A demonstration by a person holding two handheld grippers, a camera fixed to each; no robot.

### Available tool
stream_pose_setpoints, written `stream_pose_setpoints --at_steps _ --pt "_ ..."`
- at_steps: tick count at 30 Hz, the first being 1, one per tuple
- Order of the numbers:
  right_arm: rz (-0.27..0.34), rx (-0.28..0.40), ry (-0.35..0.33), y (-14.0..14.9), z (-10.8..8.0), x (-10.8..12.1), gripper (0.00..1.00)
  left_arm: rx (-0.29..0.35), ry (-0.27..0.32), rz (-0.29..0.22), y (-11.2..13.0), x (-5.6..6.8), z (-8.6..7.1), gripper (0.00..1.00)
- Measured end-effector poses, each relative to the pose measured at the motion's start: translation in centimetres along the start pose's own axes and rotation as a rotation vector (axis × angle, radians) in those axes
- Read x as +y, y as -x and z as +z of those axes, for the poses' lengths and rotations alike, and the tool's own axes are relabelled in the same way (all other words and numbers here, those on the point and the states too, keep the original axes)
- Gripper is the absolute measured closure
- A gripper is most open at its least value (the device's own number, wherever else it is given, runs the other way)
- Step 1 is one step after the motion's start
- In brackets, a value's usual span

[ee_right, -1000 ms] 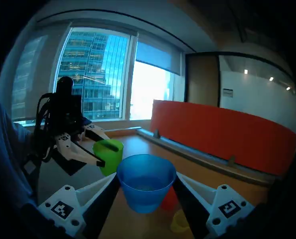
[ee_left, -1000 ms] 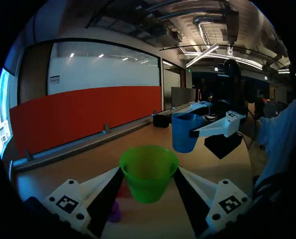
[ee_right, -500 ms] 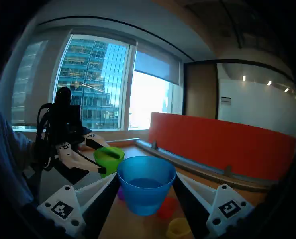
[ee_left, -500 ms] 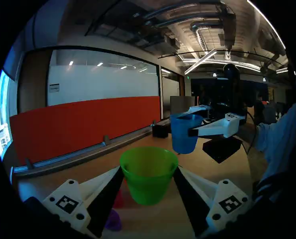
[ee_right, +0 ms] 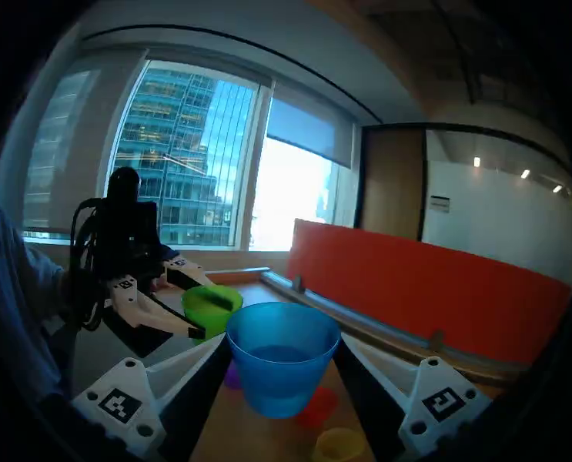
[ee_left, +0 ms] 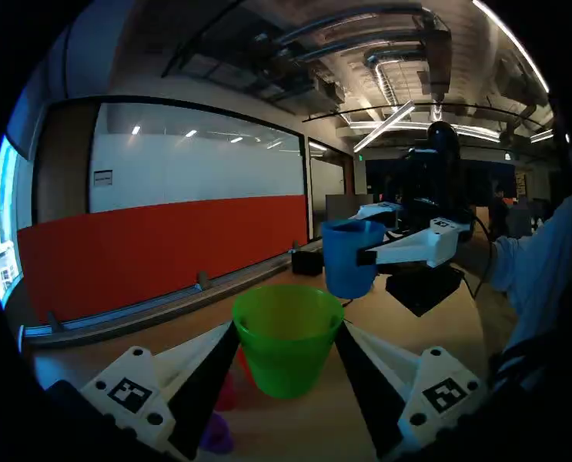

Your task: Pour water

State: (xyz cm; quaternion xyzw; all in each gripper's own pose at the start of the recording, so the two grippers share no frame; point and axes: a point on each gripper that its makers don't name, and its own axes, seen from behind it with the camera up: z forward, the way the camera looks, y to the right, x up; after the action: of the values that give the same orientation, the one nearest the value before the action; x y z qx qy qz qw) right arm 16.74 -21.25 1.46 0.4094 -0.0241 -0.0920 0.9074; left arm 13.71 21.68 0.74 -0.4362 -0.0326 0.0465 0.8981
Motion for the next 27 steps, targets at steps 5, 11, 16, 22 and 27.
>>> stream_pose_setpoints --at_steps 5,11,16,22,27 --pt "-0.043 -0.004 -0.007 -0.7 0.1 0.3 0.09 0.01 0.009 -0.003 0.2 0.5 0.1 0.14" --pt "-0.125 -0.003 -0.008 -1.8 0.4 0.7 0.09 0.015 0.019 -0.003 0.4 1.1 0.3 0.14" --pt "-0.201 -0.002 -0.003 -2.9 0.8 1.1 0.09 0.017 0.028 -0.002 0.7 1.6 0.5 0.14" --pt "-0.293 0.005 0.006 -4.1 1.3 1.5 0.09 0.021 0.041 -0.008 0.7 2.2 0.7 0.14" --pt "-0.359 0.013 0.017 -5.2 1.8 2.1 0.09 0.025 0.051 -0.007 0.6 2.8 0.7 0.14"
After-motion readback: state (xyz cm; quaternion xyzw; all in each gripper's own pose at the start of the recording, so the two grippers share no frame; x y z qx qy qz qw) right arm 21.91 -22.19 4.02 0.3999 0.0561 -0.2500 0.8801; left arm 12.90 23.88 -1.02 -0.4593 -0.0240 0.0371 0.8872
